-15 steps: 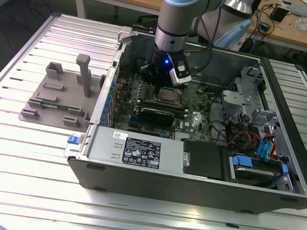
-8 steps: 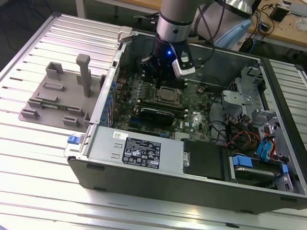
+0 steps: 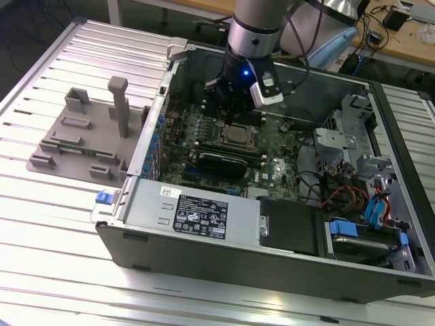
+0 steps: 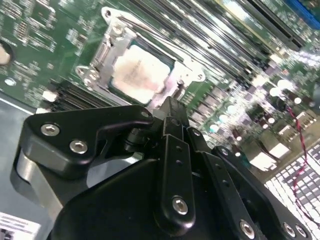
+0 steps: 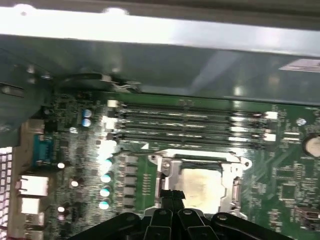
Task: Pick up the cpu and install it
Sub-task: 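Close the cpu cover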
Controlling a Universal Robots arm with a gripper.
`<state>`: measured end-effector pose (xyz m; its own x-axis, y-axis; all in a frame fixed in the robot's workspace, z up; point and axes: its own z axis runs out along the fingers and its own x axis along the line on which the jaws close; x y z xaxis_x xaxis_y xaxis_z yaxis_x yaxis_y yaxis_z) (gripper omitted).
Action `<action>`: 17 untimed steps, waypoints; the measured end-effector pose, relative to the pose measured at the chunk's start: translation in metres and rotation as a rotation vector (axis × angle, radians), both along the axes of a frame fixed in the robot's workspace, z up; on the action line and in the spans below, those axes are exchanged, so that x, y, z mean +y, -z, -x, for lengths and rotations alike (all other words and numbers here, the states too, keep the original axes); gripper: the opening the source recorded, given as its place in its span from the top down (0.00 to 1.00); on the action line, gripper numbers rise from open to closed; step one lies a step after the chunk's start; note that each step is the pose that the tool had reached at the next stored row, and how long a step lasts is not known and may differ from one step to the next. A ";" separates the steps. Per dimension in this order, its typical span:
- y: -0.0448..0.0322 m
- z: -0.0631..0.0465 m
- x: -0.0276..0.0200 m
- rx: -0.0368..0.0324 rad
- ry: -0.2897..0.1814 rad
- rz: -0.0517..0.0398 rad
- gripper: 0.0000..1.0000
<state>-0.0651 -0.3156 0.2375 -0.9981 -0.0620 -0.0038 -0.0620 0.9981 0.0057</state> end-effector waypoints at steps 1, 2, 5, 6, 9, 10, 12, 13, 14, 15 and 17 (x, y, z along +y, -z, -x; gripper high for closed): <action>0.0000 -0.004 -0.0001 0.0000 0.000 0.0000 0.89; 0.0000 -0.011 -0.0003 0.0000 0.000 0.0000 0.89; 0.0000 -0.025 -0.0007 0.0001 0.000 0.0001 0.89; 0.0000 -0.025 -0.0007 0.0000 0.000 0.0001 0.89; 0.0000 -0.025 -0.0007 0.0000 0.000 0.0000 0.89; 0.0000 -0.025 -0.0012 -0.0005 0.000 -0.0001 0.89; 0.0001 -0.025 -0.0015 -0.0149 0.000 0.0006 0.89; 0.0002 -0.025 -0.0015 -0.0191 0.000 0.0010 0.89; 0.0002 -0.025 -0.0016 -0.0204 0.000 0.0014 0.89; 0.0003 -0.024 -0.0016 -0.0203 0.000 0.0016 0.89; 0.0007 -0.024 -0.0014 -0.0204 0.009 0.0024 0.89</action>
<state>-0.0408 -0.3171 0.2368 -0.9983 -0.0529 -0.0240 -0.0530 0.9986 0.0022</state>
